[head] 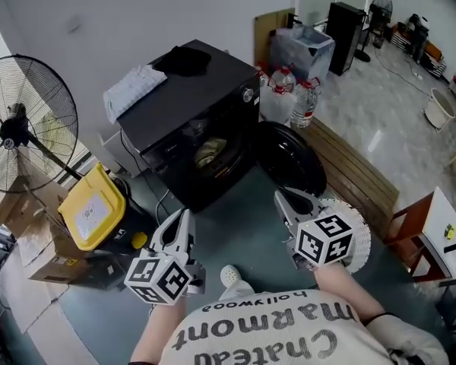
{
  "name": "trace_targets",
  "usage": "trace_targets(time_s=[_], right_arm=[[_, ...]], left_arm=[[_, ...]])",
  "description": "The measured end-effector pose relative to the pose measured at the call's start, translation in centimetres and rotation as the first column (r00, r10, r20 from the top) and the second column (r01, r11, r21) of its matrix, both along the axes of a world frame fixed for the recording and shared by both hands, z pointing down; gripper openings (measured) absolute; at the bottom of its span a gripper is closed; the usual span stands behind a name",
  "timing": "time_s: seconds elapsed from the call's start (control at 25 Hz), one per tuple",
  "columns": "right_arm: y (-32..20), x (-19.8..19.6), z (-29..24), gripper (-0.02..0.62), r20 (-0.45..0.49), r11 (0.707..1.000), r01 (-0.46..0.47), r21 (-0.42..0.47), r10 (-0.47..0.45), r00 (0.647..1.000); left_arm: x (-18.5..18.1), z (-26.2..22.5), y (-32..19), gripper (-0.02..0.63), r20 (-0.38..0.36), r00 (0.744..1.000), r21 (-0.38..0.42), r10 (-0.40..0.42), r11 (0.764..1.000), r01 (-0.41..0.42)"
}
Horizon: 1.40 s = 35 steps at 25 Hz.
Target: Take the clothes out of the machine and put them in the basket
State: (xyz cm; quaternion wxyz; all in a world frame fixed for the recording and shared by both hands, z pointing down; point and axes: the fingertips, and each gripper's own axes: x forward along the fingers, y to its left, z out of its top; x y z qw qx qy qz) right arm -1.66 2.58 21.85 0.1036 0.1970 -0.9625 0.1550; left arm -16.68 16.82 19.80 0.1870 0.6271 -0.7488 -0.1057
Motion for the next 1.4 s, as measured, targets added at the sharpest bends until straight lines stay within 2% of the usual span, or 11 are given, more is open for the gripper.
trace_targets(time_s=[0.16, 0.44, 0.6, 0.84, 0.96, 1.12, 1.24, 1.4], right_arm=[[-2.3, -4.1, -0.4, 0.035, 0.008, 1.0, 0.015, -0.002, -0.015, 1.0], [-6.1, -10.7, -1.7, 0.035, 0.101, 0.999, 0.031, 0.036, -0.035, 0.994], [-6.8, -13.8, 0.8, 0.035, 0.051, 0.997, 0.079, -0.006, -0.079, 0.996], [-7.9, -16.4, 5.2, 0.035, -0.006, 0.98, 0.185, -0.08, -0.186, 0.983], [-9.2, -17.4, 7.4, 0.035, -0.028, 0.963, 0.249, -0.102, -0.253, 0.967], [-12.1, -18.5, 11.4, 0.035, -0.097, 0.934, 0.332, -0.132, -0.346, 0.933], [-14.7, -19.5, 13.9, 0.035, -0.164, 0.91, 0.392, -0.132, -0.41, 0.897], [-17.4, -20.8, 15.9, 0.035, -0.193, 0.882, 0.455, -0.12, -0.471, 0.861]], left_arm=[[-3.8, -0.4, -2.3, 0.009, 0.007, 1.0, 0.003, -0.008, 1.0, 0.008], [-9.8, -0.8, -5.2, 0.009, 0.042, 0.999, 0.02, -0.032, 0.999, 0.031], [-11.9, 1.3, -6.5, 0.009, 0.007, 0.999, -0.018, -0.045, 0.999, 0.045], [-12.8, 5.8, -8.7, 0.009, -0.073, 0.993, -0.109, -0.088, 0.991, 0.08], [-13.1, 8.1, -9.9, 0.009, -0.1, 0.987, -0.13, -0.127, 0.985, 0.114], [-13.4, 11.4, -11.9, 0.009, -0.09, 0.979, -0.125, -0.182, 0.977, 0.171], [-13.5, 13.8, -13.4, 0.009, -0.102, 0.962, -0.168, -0.252, 0.958, 0.233], [-13.9, 15.8, -15.8, 0.009, -0.091, 0.943, -0.192, -0.321, 0.935, 0.299]])
